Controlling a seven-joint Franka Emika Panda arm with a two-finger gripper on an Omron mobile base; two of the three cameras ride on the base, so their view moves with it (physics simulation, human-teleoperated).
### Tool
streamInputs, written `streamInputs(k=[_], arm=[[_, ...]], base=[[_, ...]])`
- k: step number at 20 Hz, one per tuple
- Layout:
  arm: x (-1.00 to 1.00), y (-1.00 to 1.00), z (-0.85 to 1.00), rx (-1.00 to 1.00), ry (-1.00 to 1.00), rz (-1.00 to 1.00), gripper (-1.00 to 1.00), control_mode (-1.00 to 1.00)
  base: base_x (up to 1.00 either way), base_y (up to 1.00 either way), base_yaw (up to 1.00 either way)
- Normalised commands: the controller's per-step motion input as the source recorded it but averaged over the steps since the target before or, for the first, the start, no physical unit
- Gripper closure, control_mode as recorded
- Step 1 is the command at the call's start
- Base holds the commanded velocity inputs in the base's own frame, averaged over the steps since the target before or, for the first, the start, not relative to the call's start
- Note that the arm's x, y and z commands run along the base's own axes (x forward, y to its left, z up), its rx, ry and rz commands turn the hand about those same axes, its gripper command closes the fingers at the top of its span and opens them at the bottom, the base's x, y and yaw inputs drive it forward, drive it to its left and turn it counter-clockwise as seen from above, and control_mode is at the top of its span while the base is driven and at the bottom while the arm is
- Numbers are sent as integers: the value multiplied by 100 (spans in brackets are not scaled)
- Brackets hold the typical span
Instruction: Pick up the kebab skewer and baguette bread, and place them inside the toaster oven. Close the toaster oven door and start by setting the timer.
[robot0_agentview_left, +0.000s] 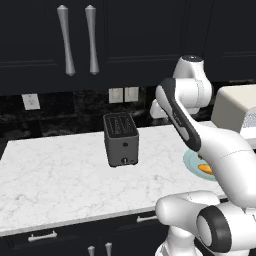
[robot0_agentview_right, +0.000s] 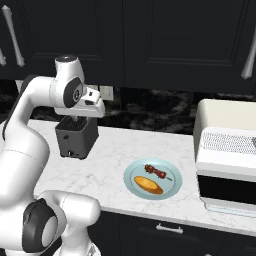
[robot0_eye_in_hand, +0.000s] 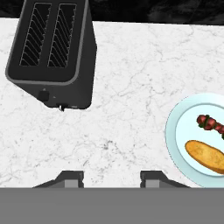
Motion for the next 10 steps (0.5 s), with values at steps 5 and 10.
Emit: streamInputs(k=[5, 10], arm=[[0, 0, 0, 0, 0, 0, -100, 100], [0, 0, 0, 0, 0, 0, -100, 100]], base=[[0, 0, 0], [0, 0, 0]])
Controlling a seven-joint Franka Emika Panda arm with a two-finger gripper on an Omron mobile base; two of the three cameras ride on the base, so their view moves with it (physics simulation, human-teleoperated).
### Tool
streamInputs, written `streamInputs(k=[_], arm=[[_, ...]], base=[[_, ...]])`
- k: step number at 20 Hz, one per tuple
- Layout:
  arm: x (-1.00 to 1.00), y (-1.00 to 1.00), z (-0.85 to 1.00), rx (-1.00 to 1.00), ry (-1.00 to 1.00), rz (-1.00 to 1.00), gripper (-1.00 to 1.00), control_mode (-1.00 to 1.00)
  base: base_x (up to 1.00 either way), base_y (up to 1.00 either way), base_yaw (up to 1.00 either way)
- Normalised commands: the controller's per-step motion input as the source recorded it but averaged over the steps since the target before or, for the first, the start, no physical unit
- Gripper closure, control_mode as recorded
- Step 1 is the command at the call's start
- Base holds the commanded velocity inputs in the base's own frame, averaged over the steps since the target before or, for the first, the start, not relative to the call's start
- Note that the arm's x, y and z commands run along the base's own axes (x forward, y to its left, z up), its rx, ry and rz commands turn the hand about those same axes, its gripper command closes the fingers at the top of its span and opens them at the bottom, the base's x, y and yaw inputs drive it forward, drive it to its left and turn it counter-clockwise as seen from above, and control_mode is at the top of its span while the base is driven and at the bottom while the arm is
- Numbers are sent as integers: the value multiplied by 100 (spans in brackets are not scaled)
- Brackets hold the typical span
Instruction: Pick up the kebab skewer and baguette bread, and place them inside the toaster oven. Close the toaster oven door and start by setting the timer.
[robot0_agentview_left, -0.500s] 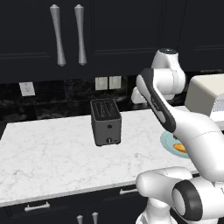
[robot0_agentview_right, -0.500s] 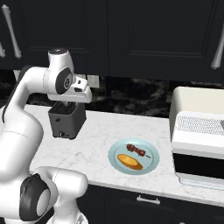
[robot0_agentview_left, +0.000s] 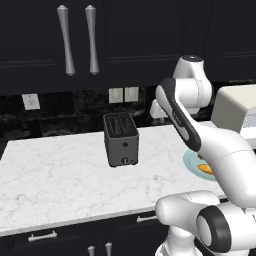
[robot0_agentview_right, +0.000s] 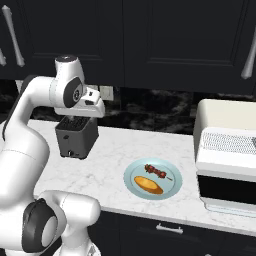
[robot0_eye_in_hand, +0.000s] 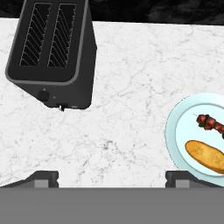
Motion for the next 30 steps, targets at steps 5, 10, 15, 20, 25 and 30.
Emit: streamInputs(k=[5, 10, 15, 20, 25, 30], arm=[[0, 0, 0, 0, 0, 0, -100, 100], [0, 0, 0, 0, 0, 0, -100, 100], [0, 0, 0, 0, 0, 0, -100, 100], [0, 0, 0, 0, 0, 0, -100, 100], [0, 0, 0, 0, 0, 0, -100, 100], [0, 0, 0, 0, 0, 0, -100, 100]], base=[[0, -6, 0], [0, -70, 0], [0, -78, 0], [0, -65, 0], [0, -20, 0], [0, 0, 0]])
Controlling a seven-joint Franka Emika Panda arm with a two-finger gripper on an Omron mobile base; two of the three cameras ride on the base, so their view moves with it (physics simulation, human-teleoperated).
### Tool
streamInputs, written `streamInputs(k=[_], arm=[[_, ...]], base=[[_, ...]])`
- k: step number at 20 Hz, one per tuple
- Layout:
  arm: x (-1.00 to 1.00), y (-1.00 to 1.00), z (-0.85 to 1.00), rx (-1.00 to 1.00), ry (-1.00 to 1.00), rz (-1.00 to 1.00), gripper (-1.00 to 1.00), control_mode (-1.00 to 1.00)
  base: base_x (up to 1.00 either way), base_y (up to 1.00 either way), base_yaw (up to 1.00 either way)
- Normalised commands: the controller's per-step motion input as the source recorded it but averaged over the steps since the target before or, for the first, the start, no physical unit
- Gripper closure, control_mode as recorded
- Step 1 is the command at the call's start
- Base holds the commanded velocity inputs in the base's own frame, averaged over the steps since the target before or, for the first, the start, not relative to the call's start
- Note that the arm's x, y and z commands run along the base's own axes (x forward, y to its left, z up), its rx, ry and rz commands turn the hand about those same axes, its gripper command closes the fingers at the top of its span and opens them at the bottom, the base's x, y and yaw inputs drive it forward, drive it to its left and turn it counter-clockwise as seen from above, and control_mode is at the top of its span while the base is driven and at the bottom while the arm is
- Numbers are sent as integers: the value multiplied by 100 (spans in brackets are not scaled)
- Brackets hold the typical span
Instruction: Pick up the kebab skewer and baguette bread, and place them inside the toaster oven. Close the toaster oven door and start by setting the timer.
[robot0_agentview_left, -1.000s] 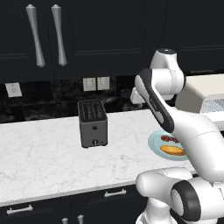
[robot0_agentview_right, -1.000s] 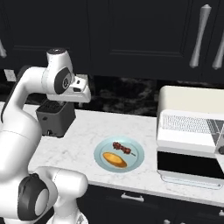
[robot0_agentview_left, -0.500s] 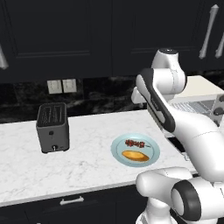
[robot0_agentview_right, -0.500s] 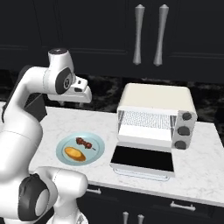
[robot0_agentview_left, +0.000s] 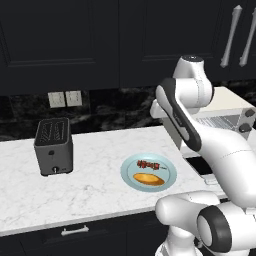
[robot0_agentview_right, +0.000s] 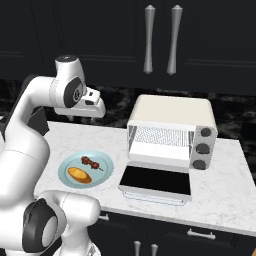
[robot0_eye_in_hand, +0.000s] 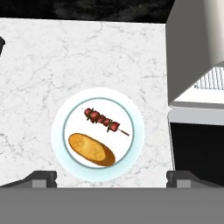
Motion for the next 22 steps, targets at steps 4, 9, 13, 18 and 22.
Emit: streamInputs(k=[4, 9, 13, 18, 22], arm=[[0, 0, 0, 0, 0, 0, -100, 100], [0, 0, 0, 0, 0, 0, -100, -100], [0, 0, 0, 0, 0, 0, -100, -100], [-7, 0, 0, 0, -1, 0, -100, -100], [-41, -24, -30, -1, -3, 3, -100, -100]], base=[[0, 0, 0], [0, 0, 0], [0, 0, 0], [0, 0, 0], [0, 0, 0]])
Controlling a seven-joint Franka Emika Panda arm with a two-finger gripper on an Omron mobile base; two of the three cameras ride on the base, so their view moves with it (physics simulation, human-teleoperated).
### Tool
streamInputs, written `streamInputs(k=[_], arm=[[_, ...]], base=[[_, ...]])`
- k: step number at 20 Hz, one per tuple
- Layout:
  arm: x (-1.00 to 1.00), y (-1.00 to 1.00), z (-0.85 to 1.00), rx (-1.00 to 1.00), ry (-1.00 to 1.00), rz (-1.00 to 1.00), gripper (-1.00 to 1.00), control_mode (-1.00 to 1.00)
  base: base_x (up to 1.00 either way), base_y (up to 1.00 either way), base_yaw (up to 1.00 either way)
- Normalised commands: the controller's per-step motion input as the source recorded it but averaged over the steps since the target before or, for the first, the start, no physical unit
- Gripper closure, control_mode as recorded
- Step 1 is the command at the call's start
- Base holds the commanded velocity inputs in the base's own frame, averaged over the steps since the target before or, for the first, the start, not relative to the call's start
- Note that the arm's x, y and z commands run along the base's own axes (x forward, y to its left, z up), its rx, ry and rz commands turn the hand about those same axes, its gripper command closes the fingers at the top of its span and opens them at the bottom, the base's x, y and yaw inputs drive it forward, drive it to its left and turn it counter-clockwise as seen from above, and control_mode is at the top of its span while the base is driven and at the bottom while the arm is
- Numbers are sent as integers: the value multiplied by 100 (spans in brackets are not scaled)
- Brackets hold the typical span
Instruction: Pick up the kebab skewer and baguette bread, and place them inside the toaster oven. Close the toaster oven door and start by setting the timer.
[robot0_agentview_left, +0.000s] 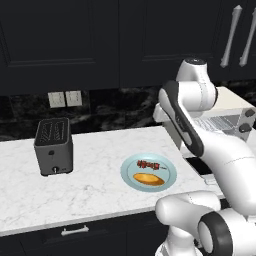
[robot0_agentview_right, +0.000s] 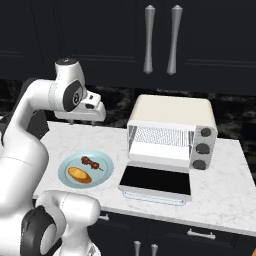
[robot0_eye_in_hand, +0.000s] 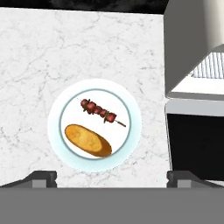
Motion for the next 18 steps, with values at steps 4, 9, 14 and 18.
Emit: streamInputs(k=[4, 9, 14, 18], arm=[[-52, -73, -3, 0, -24, 35, -100, -100], [-19, -86, -5, 0, -31, 53, -100, -100], [-2, -63, -33, 0, -41, 42, -100, -100], [0, -73, -41, 0, -32, 25, -100, -100]], base=[[0, 0, 0], [0, 0, 0], [0, 0, 0], [0, 0, 0]])
